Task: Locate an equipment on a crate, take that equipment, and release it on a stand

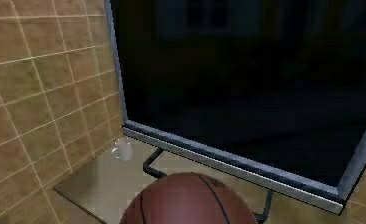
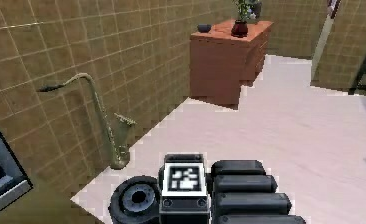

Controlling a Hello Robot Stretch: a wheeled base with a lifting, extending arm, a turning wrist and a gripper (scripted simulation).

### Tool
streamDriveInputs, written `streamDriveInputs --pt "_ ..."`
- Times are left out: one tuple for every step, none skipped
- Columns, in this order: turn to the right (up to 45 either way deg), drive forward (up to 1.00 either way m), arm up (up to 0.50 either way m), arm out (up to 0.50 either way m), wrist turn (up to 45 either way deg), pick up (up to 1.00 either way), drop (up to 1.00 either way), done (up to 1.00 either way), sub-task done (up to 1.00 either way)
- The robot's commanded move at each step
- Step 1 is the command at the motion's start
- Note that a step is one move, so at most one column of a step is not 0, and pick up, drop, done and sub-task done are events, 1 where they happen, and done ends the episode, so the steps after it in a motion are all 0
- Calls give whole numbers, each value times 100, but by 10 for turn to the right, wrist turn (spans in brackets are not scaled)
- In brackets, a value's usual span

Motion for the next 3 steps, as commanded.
streamDriveInputs --pt "450 0 0 0 0 0 0 0 0" --pt "420 0 0 0 0 0 0 0 0" --pt "-450 0 0 0 0 0 0 0 0"
